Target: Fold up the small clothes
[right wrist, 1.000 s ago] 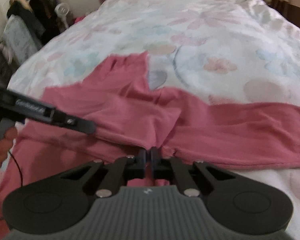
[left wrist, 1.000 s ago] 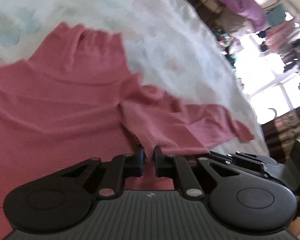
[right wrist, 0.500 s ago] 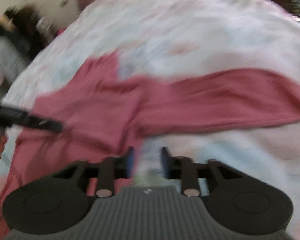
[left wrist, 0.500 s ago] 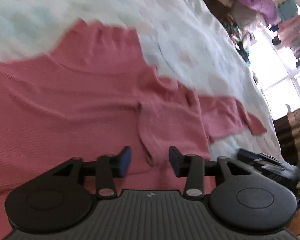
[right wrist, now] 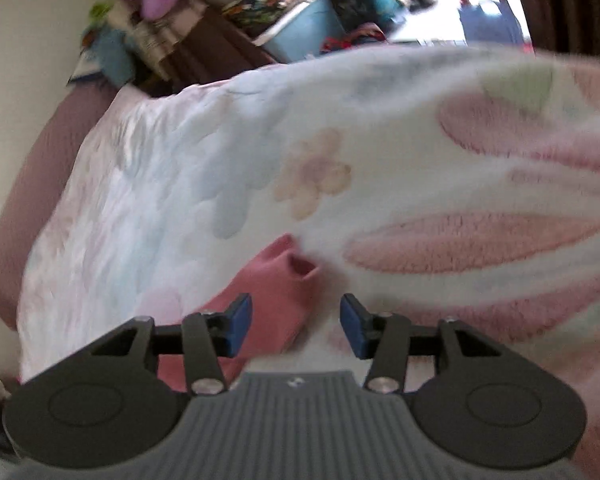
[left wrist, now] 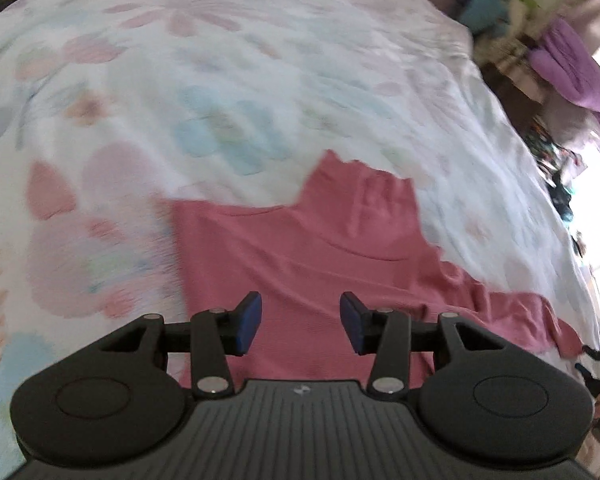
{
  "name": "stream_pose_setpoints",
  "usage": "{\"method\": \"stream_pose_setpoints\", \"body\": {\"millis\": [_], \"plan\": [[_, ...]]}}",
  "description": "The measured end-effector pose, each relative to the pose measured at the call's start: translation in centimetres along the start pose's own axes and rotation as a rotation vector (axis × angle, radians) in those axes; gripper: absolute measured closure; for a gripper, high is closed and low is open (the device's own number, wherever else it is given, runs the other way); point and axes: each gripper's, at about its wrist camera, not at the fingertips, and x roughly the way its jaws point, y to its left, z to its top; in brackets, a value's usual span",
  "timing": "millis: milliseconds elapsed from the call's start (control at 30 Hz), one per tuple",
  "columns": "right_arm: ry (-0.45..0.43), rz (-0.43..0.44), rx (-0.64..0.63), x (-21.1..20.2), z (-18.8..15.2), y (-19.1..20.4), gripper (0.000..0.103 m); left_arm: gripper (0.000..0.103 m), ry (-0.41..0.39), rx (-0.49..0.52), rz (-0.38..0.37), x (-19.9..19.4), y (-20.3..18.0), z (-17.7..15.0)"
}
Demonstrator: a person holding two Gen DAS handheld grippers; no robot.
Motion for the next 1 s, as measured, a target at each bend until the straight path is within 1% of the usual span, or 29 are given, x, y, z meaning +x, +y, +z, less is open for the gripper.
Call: {"method": "stream_pose_setpoints", "body": {"millis": [67, 100, 133, 167, 200, 233, 300, 400, 500, 567, 667, 700, 800, 867, 1000], "plan": [[-0.001, 0.02, 0.028, 1.0, 0.2, -0.6, 0.058, 0.051, 0.015, -0.017, 0.052, 0.1, 0.9, -0.2], [-0.01, 0.025, 0.022, 1.4, 0.3, -0.5, 0.062, 0.051, 0.019, -0.014, 0.066, 0.1, 1.0, -0.4], [-0.019, 0.026, 0.016, 1.8, 0.3, -0.4, 0.068, 0.051, 0.022, -0.01, 0.075, 0.1, 1.1, -0.5], [-0.026, 0.022, 0.012, 2.2, 0.5, 0.0, 0.089, 0.051, 0.022, -0.012, 0.083, -0.1, 1.5, -0.6], [-0.033, 0.02, 0.008, 2.2, 0.6, 0.4, 0.097, 0.051, 0.02, -0.016, 0.088, -0.4, 1.7, -0.6], [-0.038, 0.019, -0.002, 2.2, 1.0, 0.9, 0.098, 0.051, 0.017, -0.022, 0.089, -0.6, 2.0, -0.6], [-0.054, 0.037, -0.068, 1.6, 1.6, 3.3, 0.101, 0.051, 0.009, -0.031, 0.075, -1.0, 2.4, -0.4], [-0.096, 0.09, -0.207, -1.6, 2.7, 8.9, 0.101, 0.051, -0.013, -0.023, 0.066, -1.7, 2.7, -0.1], [-0.13, 0.207, -0.338, -5.9, 3.2, 16.4, 0.101, 0.051, -0.035, -0.039, 0.037, -2.7, 3.2, -0.2], [-0.149, 0.294, -0.419, -9.5, 2.5, 21.6, 0.101, 0.051, -0.046, -0.05, 0.019, -3.2, 3.4, -0.3], [-0.145, 0.419, -0.535, -13.9, -0.1, 29.0, 0.101, 0.051, -0.051, -0.051, 0.0, -3.7, 3.4, -0.5], [-0.128, 0.446, -0.577, -15.0, -1.4, 31.4, 0.101, 0.051, -0.049, -0.037, -0.001, -3.9, 3.1, -0.5], [-0.043, 0.504, -0.697, -17.3, -7.1, 37.8, 0.101, 0.051, -0.057, 0.026, 0.025, -4.7, 2.0, -0.7], [0.008, 0.561, -0.742, -17.7, -10.5, 41.0, 0.101, 0.052, -0.062, 0.051, 0.018, -5.4, 1.3, -0.7], [0.157, 0.706, -0.738, -18.0, -17.7, 45.3, 0.101, 0.052, -0.09, 0.061, -0.042, -7.0, 0.8, -0.6]]}}
